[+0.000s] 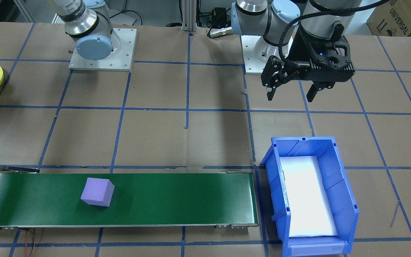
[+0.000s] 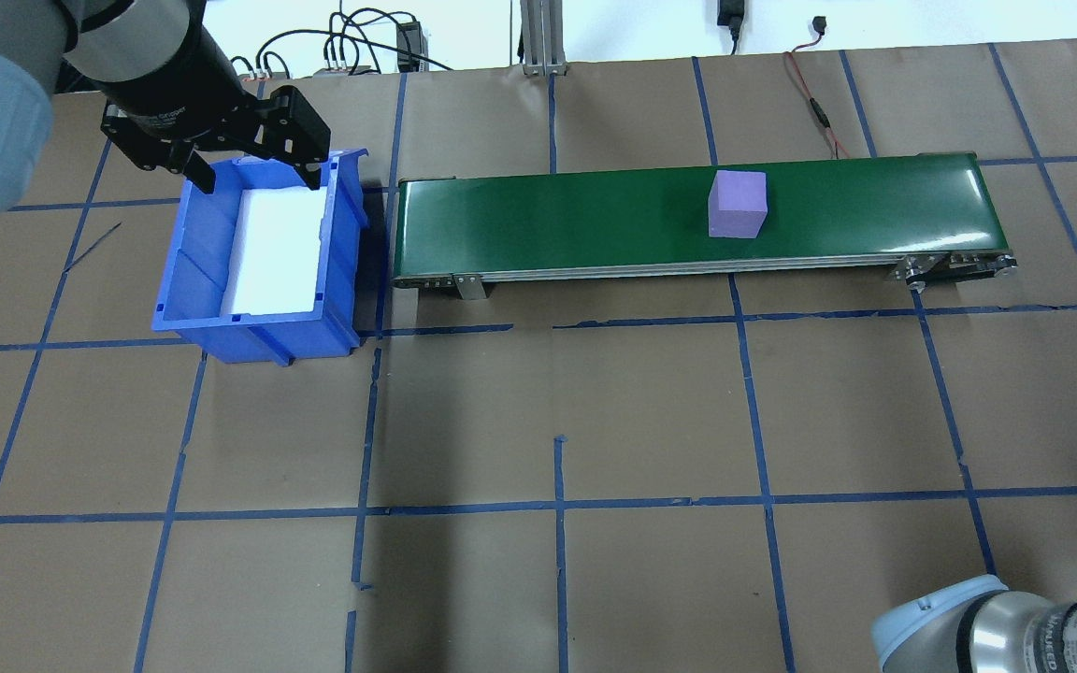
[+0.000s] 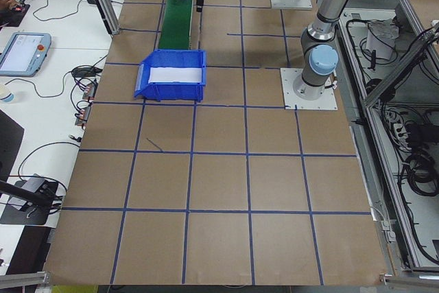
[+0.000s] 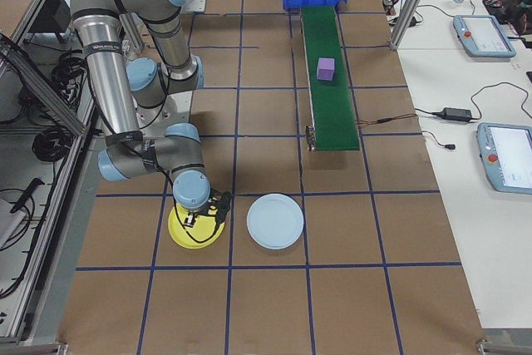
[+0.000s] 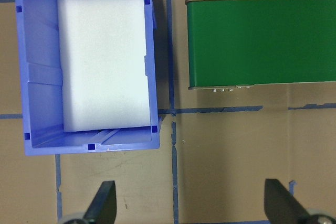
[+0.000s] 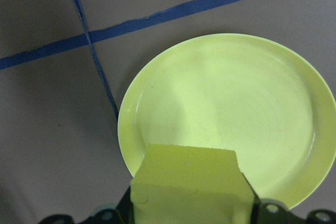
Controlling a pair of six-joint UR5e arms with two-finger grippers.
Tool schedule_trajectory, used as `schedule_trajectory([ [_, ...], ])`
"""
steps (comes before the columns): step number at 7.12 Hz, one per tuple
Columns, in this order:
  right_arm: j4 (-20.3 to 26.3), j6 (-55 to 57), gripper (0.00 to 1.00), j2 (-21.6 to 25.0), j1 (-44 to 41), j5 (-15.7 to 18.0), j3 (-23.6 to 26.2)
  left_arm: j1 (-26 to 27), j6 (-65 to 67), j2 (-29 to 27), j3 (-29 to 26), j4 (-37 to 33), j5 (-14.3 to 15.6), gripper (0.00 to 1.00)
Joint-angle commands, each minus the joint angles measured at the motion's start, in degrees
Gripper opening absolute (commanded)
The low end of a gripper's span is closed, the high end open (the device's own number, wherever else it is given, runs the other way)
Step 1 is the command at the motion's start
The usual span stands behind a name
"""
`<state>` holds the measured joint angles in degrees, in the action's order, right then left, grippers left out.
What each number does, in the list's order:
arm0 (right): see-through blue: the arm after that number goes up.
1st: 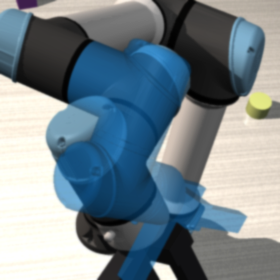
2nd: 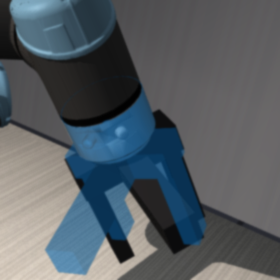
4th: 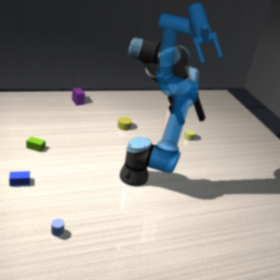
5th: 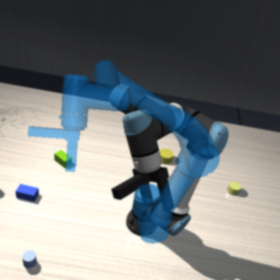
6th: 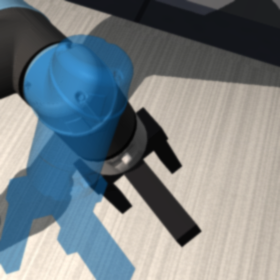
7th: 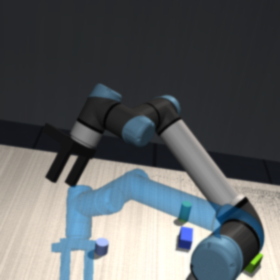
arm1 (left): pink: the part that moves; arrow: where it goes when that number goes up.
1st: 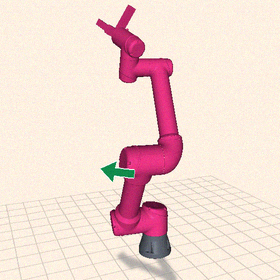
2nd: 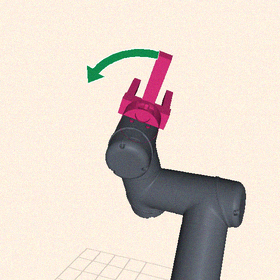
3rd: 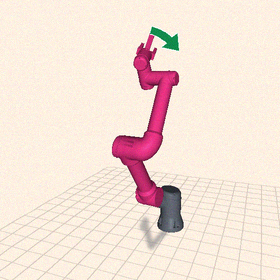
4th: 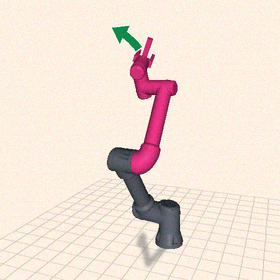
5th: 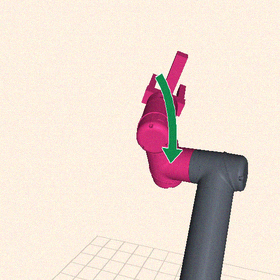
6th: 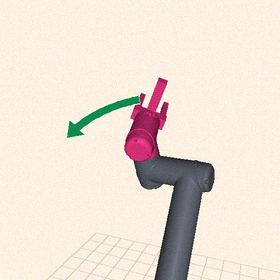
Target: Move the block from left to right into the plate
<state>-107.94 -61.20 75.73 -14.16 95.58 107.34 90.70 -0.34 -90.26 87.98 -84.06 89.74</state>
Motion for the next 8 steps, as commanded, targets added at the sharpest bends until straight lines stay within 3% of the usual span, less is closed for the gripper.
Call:
schedule_trajectory([
  [1, -0.08, 0.03, 1.0, 0.03, 0.1, -0.3, -0.29, 0.0, 0.08, 0.0, 0.0, -0.05, 0.0, 1.0],
  [4, 1.32, 0.47, 1.0, 1.52, -1.38, -1.09, -1.35, 0.0, -0.01, 0.0, 0.0, -0.05, -0.09, 1.0],
  [5, 0.89, 1.6, 1.0, 3.87, -7.66, -3.62, -1.61, 0.0, -0.01, 0.0, 0.0, -0.05, -0.09, 1.0],
  [6, -0.07, 4.13, 1.0, 5.72, -16.86, -3.56, -3.27, 0.0, -0.01, 0.0, 0.0, -0.05, -0.09, 1.0],
  [7, 0.01, 8.95, 1.0, 5.05, -23.22, -4.77, -7.2, 0.09, -0.01, 0.0, 0.09, -0.05, -0.09, 1.0],
  [8, -0.34, 16.3, 1.0, 4.61, -29.72, -9.48, -9.76, 0.09, -0.1, 0.0, 0.44, -0.05, -0.09, 1.0],
])
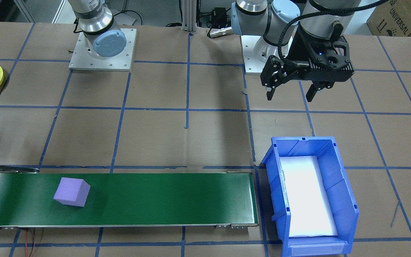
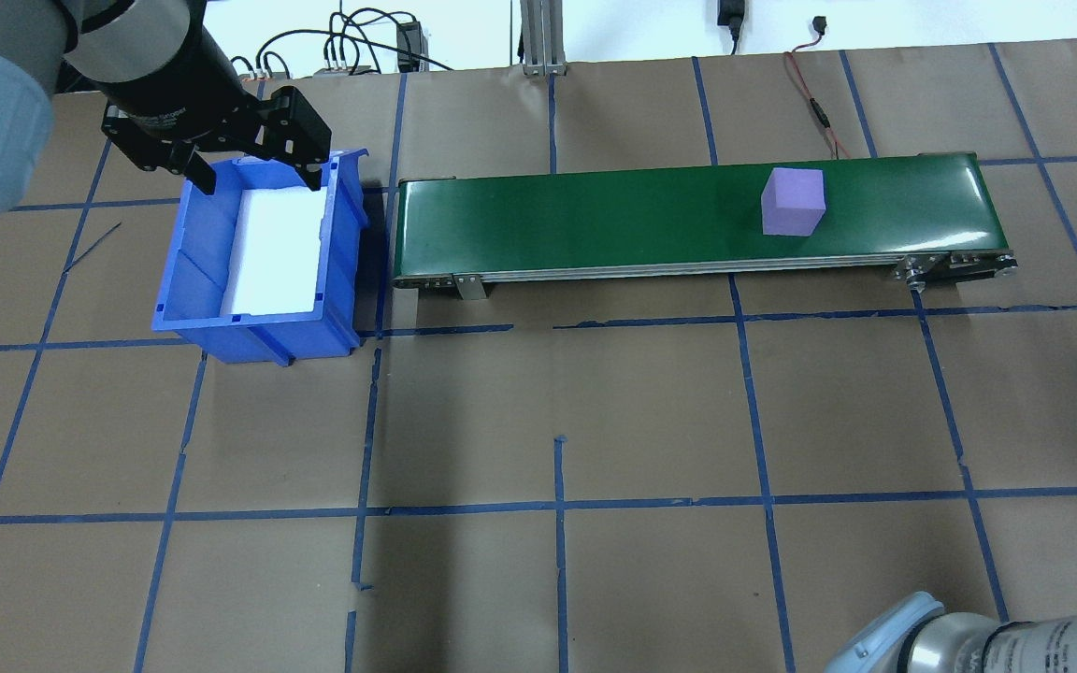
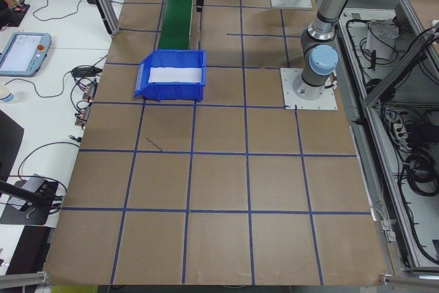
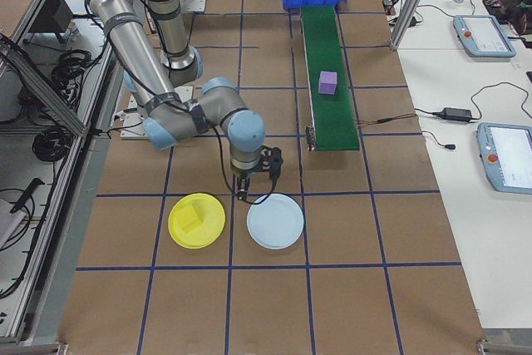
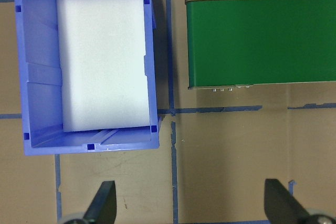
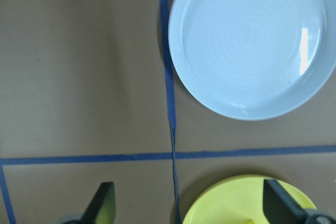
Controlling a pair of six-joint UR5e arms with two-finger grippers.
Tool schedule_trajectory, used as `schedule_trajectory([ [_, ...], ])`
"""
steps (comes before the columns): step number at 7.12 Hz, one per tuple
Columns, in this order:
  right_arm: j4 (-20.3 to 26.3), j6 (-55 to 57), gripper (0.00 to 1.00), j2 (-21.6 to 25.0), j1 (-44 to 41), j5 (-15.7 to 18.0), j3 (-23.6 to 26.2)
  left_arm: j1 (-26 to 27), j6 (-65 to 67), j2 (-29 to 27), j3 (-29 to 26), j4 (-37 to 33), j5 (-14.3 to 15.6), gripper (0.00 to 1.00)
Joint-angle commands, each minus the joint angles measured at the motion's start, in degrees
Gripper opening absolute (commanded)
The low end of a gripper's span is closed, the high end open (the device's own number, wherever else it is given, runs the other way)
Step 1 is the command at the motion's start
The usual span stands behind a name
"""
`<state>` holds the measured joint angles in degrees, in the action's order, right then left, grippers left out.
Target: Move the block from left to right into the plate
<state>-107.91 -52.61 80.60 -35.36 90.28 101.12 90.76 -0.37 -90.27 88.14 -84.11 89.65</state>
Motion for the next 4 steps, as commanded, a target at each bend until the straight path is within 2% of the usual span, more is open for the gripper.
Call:
schedule_trajectory([
  [1, -3.41, 12.66, 1.0, -1.14, -14.58, -5.19, -5.22, 0.03, 0.02, 0.01, 0.36, 0.0, 0.09, 1.0],
  [3, -4.66, 22.58, 1.0, -7.27, -22.59, -9.93, -10.39, 0.03, -0.15, 0.01, 0.36, 0.0, 0.09, 1.0],
  [4, -4.85, 28.56, 1.0, -9.3, -26.56, -9.43, -12.68, 0.03, -0.15, 0.01, 0.36, 0.0, 0.18, 1.0],
])
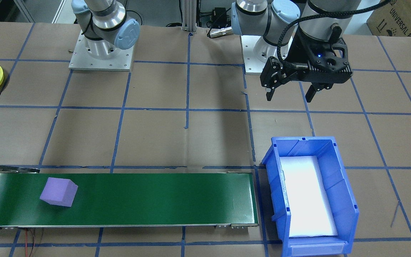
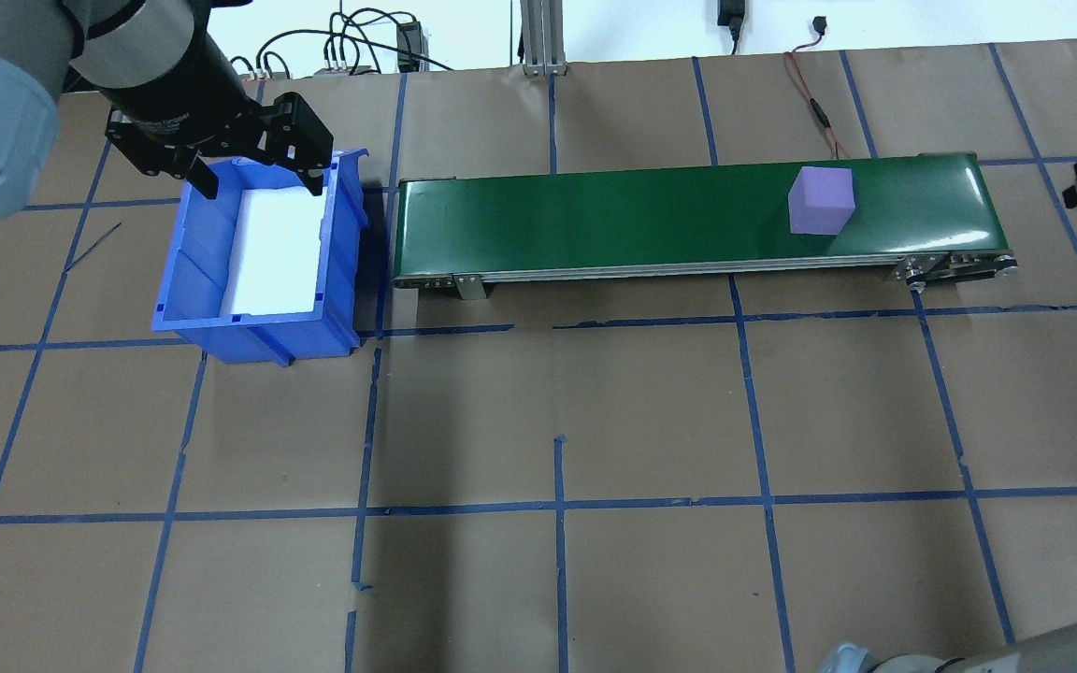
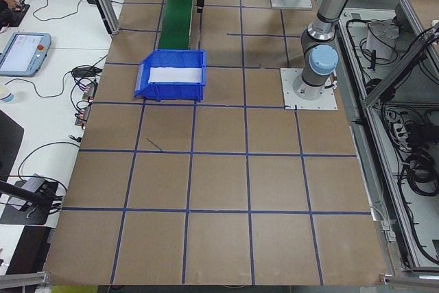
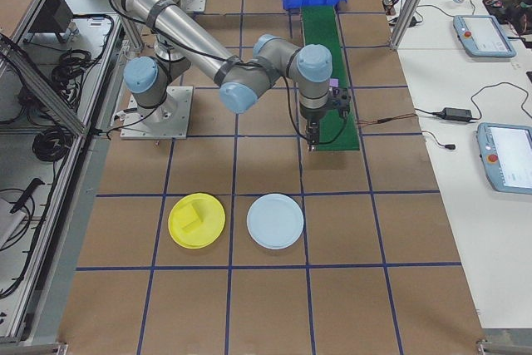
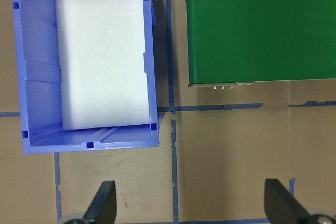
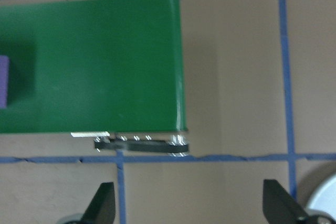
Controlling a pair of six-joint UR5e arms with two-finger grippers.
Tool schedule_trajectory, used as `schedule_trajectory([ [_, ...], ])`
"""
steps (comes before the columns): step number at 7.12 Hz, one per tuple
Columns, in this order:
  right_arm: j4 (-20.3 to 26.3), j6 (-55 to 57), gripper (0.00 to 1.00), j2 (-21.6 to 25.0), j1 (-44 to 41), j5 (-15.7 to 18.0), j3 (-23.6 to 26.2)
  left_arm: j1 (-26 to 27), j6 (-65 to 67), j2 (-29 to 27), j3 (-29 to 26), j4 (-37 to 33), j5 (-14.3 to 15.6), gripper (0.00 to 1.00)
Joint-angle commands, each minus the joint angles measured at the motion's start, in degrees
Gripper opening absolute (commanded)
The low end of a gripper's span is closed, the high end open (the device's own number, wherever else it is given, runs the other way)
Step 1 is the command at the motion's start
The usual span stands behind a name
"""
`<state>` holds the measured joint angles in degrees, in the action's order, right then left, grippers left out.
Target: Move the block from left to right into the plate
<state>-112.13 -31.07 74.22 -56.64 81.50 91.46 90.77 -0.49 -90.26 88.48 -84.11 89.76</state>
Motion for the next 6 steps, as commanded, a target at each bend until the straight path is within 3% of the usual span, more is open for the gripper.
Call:
schedule_trajectory([
  [1, -0.63, 13.17, 1.0, -6.16, -6.62, -1.34, -3.74, -0.06, -0.13, 0.0, 0.03, 0.09, 0.07, 1.0],
  [3, -0.72, 25.05, 1.0, -8.3, -10.58, -3.36, -4.53, -0.59, -0.21, 0.0, -0.06, 0.61, -0.02, 1.0],
  [4, -0.72, 26.23, 1.0, -8.82, -10.85, -6.68, -4.54, -0.59, -0.21, 0.0, -0.06, 0.62, -0.02, 1.0],
  [6, -2.81, 26.68, 1.0, -10.05, -10.86, -7.76, -4.71, -0.59, -0.21, 0.0, -0.06, 0.62, -0.02, 1.0],
])
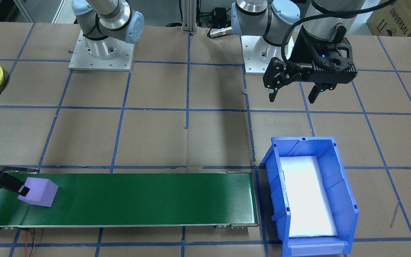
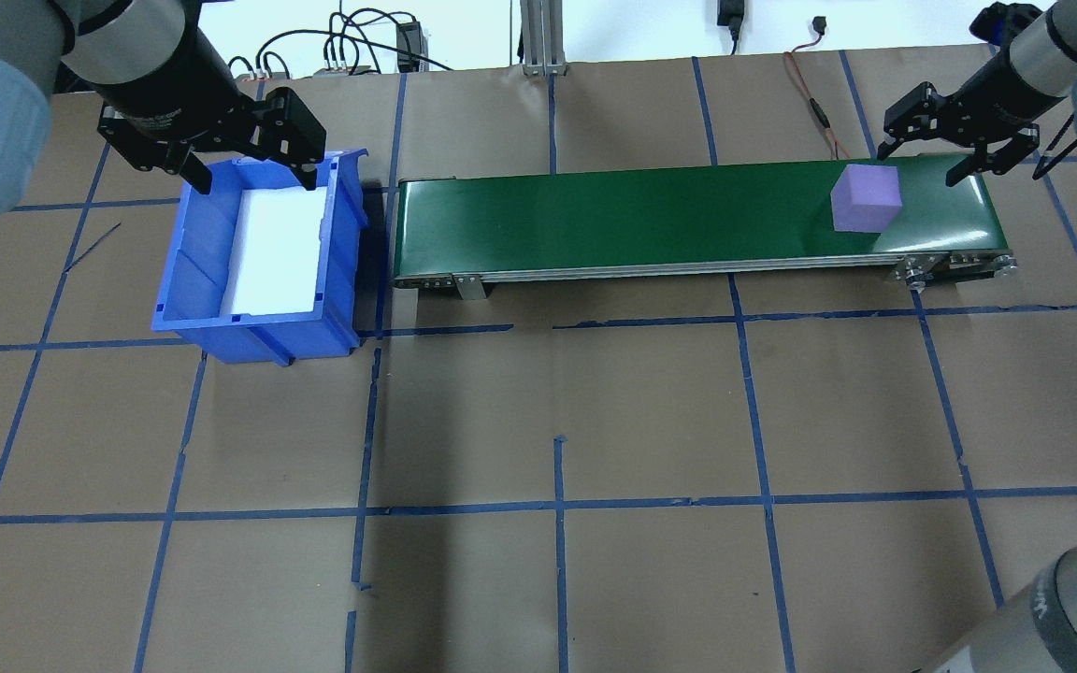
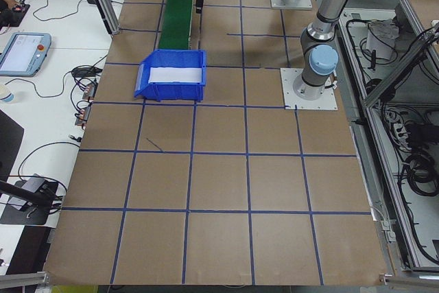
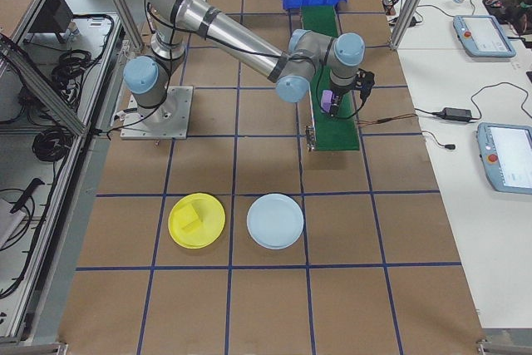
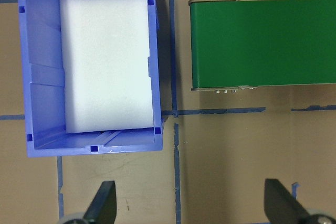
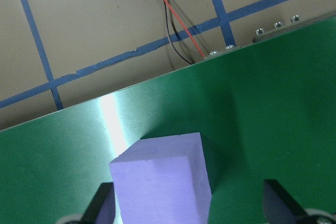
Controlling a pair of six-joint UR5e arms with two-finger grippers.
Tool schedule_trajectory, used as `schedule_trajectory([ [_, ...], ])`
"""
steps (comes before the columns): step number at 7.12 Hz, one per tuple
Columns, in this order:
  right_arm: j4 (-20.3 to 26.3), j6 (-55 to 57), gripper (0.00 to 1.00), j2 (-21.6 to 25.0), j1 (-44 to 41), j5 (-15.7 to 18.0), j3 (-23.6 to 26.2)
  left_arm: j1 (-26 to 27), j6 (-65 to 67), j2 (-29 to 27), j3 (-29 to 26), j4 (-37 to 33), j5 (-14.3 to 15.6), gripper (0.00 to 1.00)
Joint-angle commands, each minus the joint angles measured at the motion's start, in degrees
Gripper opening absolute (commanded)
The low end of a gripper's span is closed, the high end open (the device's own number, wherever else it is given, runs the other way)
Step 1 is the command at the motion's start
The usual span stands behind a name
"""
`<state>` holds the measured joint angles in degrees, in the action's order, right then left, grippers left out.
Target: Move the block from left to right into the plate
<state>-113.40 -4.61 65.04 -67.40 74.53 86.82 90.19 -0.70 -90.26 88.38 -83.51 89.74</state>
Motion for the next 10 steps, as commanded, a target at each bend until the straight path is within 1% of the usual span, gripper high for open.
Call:
schedule_trajectory([
  [1, -3.04, -0.04, 1.0, -2.7, -0.1, -0.78, -0.07, 0.16, 0.08, 0.0, 0.04, 0.01, 0.0, 1.0],
  [3, -3.66, -0.31, 1.0, -3.59, -0.1, -0.7, 0.89, 0.25, 0.09, 0.0, 0.13, 0.01, 0.0, 1.0],
  [4, -4.01, -1.79, 0.67, -4.03, -0.1, 0.35, 2.11, 0.34, 0.09, 0.0, 0.04, 0.01, 0.0, 1.0],
  [5, -4.02, -3.37, 0.37, -3.69, -0.1, 3.58, 3.34, 0.34, 0.0, 0.0, 0.04, 0.01, 0.0, 1.0],
  [6, -4.02, -5.99, 0.29, -3.25, -0.1, 6.05, 3.44, 0.43, 0.08, 0.0, 0.04, 0.01, -0.09, 1.0],
  [7, -4.02, -9.24, 0.27, -2.03, -0.02, 10.07, 2.75, 0.43, 0.09, 0.0, 0.13, 0.01, 0.0, 1.0],
  [8, -4.02, -12.58, 0.27, 0.68, 0.33, 11.42, 2.65, 0.43, 0.09, 0.0, 0.13, 0.01, 0.0, 1.0],
  [9, -3.41, -15.4, 0.27, 3.14, 0.77, 15.0, 2.91, 0.43, 0.09, 0.0, 0.13, 0.01, 0.0, 1.0],
  [10, -3.14, -21.78, 0.27, 4.39, 3.65, 15.47, 3.35, 0.43, 0.09, 0.0, 0.13, 0.01, 0.0, 1.0],
])
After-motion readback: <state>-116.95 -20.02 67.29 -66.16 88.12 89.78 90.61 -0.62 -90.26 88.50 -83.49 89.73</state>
